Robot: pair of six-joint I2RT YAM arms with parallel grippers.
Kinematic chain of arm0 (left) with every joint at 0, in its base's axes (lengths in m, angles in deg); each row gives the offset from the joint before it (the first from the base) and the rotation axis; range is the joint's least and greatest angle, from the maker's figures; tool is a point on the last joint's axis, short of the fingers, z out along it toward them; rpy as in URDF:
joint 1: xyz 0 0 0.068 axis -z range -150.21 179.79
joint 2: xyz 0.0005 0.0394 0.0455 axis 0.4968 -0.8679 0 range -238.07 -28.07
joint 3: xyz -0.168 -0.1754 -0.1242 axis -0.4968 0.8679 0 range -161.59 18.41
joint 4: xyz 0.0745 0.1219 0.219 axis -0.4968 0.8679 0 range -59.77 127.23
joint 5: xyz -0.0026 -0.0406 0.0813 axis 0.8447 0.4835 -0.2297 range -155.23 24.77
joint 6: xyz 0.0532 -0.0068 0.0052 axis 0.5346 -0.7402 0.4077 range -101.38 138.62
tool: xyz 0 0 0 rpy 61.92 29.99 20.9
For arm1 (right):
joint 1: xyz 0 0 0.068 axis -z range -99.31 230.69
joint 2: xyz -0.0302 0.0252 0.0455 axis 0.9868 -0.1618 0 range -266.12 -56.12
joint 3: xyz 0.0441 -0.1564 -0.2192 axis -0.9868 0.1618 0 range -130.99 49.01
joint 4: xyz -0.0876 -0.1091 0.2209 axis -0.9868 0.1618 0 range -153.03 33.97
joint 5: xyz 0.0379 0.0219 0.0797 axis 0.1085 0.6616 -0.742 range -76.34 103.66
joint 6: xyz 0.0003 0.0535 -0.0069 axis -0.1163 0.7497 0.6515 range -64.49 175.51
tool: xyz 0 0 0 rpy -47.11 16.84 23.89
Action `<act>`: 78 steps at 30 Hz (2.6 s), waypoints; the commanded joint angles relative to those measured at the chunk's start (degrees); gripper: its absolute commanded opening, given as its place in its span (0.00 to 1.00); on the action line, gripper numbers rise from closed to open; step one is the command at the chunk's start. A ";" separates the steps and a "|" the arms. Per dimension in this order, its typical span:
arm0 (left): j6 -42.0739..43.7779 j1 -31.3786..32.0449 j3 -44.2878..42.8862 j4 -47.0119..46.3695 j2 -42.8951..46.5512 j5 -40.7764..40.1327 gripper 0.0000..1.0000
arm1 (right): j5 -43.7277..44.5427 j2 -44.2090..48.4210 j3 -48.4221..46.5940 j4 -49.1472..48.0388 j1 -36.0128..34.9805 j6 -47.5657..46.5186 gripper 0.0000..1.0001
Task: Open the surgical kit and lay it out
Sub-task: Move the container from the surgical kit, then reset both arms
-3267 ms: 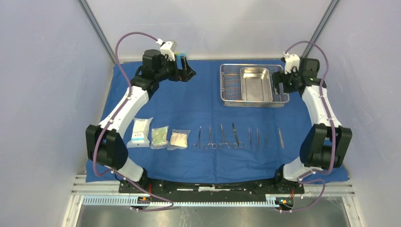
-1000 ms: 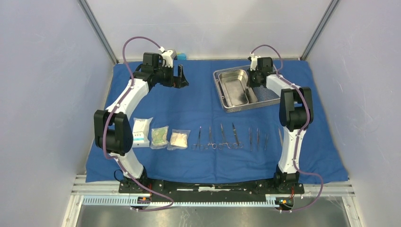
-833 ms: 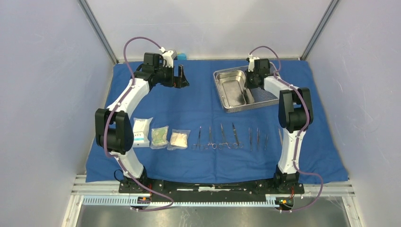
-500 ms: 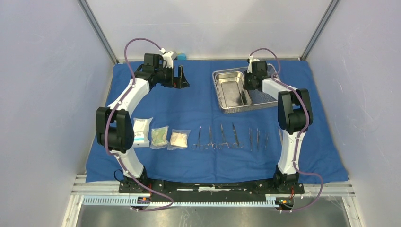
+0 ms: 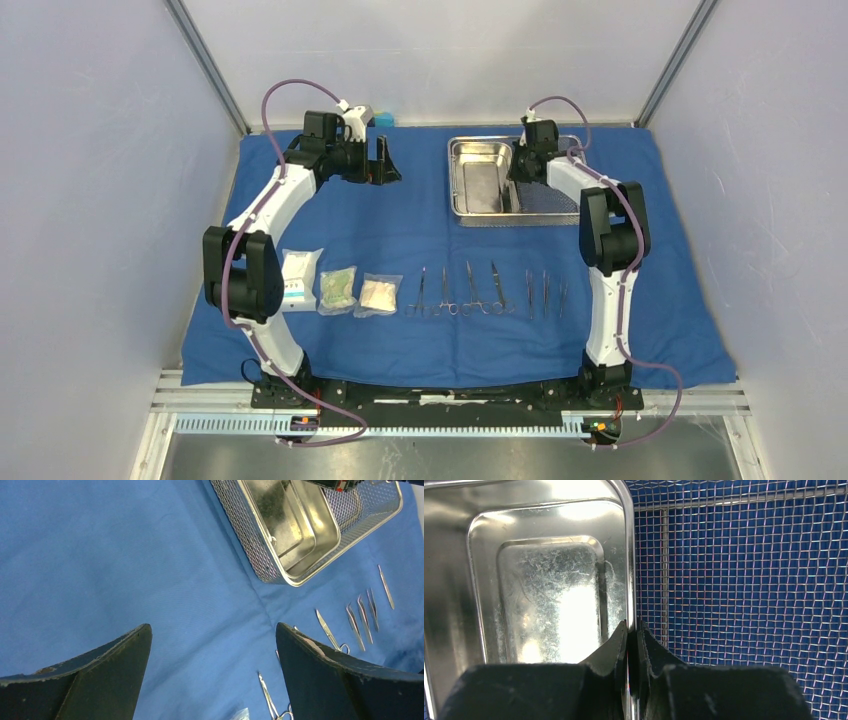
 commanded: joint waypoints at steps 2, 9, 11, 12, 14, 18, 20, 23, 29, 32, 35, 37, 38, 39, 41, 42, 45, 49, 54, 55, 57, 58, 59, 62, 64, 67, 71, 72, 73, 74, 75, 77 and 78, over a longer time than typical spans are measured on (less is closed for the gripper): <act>-1.91 -0.24 -2.57 -2.17 -0.24 0.97 1.00 | 1.86 -3.28 -3.29 0.48 -0.36 3.34 0.07; -2.09 -0.24 -2.57 -2.13 -0.24 1.03 1.00 | 3.95 -2.46 -1.66 0.53 -0.39 0.75 0.18; -2.08 -0.23 -2.57 -2.11 -0.14 1.02 1.00 | 4.76 -1.32 -0.86 0.50 -0.40 0.07 0.23; -2.08 -0.24 -2.58 -2.16 -0.09 1.10 1.00 | 4.93 -0.57 -0.37 0.39 -0.40 -0.22 0.25; -2.08 -0.24 -2.45 -2.25 0.02 1.20 1.00 | 5.16 0.63 0.33 0.30 -0.37 -0.38 0.30; -2.17 -0.24 -1.24 -2.94 0.42 1.57 1.00 | 5.29 2.38 1.01 0.55 -0.35 -0.54 0.40; -2.17 -0.24 -0.68 -3.34 0.80 1.60 1.00 | 5.19 3.59 1.71 0.22 -0.35 -0.60 0.48; -1.83 -0.55 -0.02 -3.76 2.68 0.36 1.00 | 7.02 7.44 1.60 0.09 -0.39 -4.24 0.76; -0.72 -1.40 0.82 -3.94 6.83 -4.69 1.00 | 9.76 13.10 0.61 0.28 -0.04 -12.65 0.96; -0.59 -2.36 2.15 -4.09 9.88 -7.78 1.00 | 9.89 15.86 0.05 1.99 0.55 -17.47 0.98; -1.39 -3.91 3.83 -4.04 13.19 -11.32 1.00 | 9.28 18.37 -0.61 5.70 2.09 -21.59 0.98; -2.24 -5.35 5.38 -4.17 16.21 -14.09 1.00 | 6.74 20.44 -0.33 7.69 3.75 -23.14 0.98; -2.11 -6.10 6.46 -4.51 17.62 -15.01 1.00 | 5.69 21.76 0.17 8.20 4.44 -24.35 0.98; -1.89 -6.79 7.75 -4.83 19.48 -15.90 1.00 | 4.42 22.85 0.61 8.70 5.19 -25.62 0.98; -1.26 -8.06 10.42 -5.91 23.40 -18.43 1.00 | 4.11 25.37 1.04 10.00 6.00 -28.31 0.98; -1.00 -8.50 11.76 -6.41 25.64 -19.70 1.00 | 4.61 26.74 1.19 10.96 6.28 -29.44 0.98; 0.38 -9.46 15.62 -6.62 31.12 -23.85 1.00 | 3.53 30.98 3.62 11.69 6.54 -33.15 0.98; 2.52 -9.63 19.82 -5.78 38.07 -27.71 1.00 | -0.09 38.59 10.20 9.71 7.67 -33.97 0.98; 3.26 -9.65 25.08 -7.50 46.02 -27.36 1.00 | -3.42 45.79 16.05 8.04 8.27 -33.15 0.98; 3.28 -9.65 25.95 -7.70 47.23 -26.88 1.00 | -4.47 46.73 16.59 8.18 8.25 -33.24 0.98; 3.41 -9.65 26.76 -7.43 49.25 -25.78 1.00 | -5.66 48.75 18.26 7.84 8.36 -32.79 0.98; 3.51 -9.65 26.87 -7.12 49.81 -25.34 1.00 | -6.20 49.89 19.69 7.26 8.35 -32.42 0.98; 3.59 -9.65 27.01 -6.86 50.32 -24.94 1.00 | -6.81 51.38 21.45 6.28 8.34 -32.32 0.98; 4.05 -9.65 27.65 -6.65 51.44 -24.97 1.00 | -7.77 55.38 26.39 3.22 8.38 -31.84 0.98; 4.02 -9.65 28.68 -7.13 52.09 -24.92 1.00 | -8.10 57.36 29.26 1.21 8.39 -31.44 0.98; 3.42 -9.65 30.55 -8.55 53.02 -24.60 1.00 | -8.90 59.70 32.95 -1.72 8.37 -31.14 0.98; 3.37 -9.65 32.44 -9.73 54.02 -24.23 1.00 | -12.12 61.73 36.47 -4.72 8.39 -31.13 0.98; 3.24 -9.65 32.61 -9.73 54.18 -24.26 1.00 | -13.09 62.22 37.14 -5.24 8.33 -31.05 0.98; 3.13 -9.65 32.82 -9.73 54.36 -24.25 1.00 | -13.91 62.80 37.75 -5.80 8.33 -30.88 0.98; 3.04 -9.65 33.02 -9.65 54.44 -24.21 1.00 | -14.35 63.48 38.39 -6.20 8.39 -30.59 0.98; 2.89 -9.65 33.11 -9.54 54.68 -24.10 1.00 | -14.79 64.13 39.03 -6.57 8.37 -30.40 0.98; 2.77 -9.65 33.20 -9.10 54.93 -23.74 1.00 | -15.24 65.55 39.85 -7.11 8.37 -29.92 0.98; 2.60 -9.65 33.29 -8.95 55.00 -23.51 1.00 | -15.42 66.40 40.09 -7.26 8.49 -29.92 0.98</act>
